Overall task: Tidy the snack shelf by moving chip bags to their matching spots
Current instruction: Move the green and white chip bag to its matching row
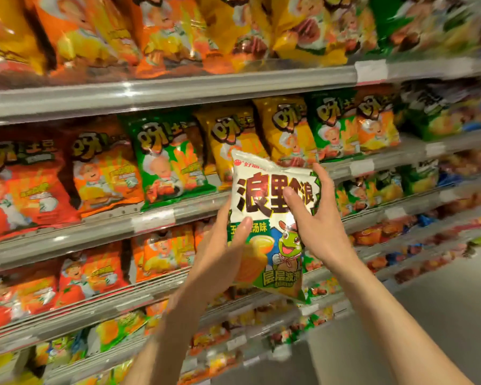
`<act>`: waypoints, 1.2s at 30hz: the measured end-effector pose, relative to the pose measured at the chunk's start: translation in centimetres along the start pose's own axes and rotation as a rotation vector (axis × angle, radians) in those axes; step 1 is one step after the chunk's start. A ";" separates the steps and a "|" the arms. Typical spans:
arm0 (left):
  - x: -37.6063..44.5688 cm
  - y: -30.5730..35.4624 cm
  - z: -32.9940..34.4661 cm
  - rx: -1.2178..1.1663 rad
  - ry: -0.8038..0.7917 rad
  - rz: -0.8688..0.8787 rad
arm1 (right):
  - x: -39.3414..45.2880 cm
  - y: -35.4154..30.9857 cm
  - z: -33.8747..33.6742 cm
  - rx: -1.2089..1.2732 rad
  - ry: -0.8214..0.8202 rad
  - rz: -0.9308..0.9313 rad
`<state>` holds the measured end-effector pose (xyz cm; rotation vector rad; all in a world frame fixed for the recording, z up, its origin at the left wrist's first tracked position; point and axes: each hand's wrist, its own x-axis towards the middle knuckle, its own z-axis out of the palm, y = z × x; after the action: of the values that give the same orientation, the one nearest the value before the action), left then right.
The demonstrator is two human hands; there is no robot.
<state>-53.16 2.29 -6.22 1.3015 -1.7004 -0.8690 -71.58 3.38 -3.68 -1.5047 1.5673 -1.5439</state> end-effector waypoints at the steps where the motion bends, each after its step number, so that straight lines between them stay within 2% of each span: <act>1: 0.5 0.9 2.2 -0.015 -0.022 0.029 | 0.6 0.8 -2.2 -0.008 0.012 0.014; 8: 5.1 7.4 15.9 -0.075 -0.163 0.044 | 5.2 6.3 -15.9 -0.003 0.129 0.091; 14: 9.8 10.4 25.3 -0.091 -0.278 0.161 | 9.1 11.0 -24.0 0.020 0.240 0.162; 21: 18.4 14.6 37.9 -0.029 -0.411 0.154 | 17.0 17.2 -34.1 -0.138 0.384 0.160; 27: 26.3 17.9 45.7 -0.192 -0.459 0.174 | 25.8 20.5 -40.8 -0.107 0.406 0.163; 32: 30.5 19.7 48.5 -0.168 -0.379 0.163 | 31.9 22.7 -43.0 -0.113 0.336 0.127; 36: 33.1 20.0 50.1 -0.179 -0.242 0.120 | 36.7 24.5 -43.6 -0.027 0.184 0.087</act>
<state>-111.25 -22.81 -4.33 0.9969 -1.8179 -1.1149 -129.63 -18.36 -1.88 -1.3210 1.7386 -1.6564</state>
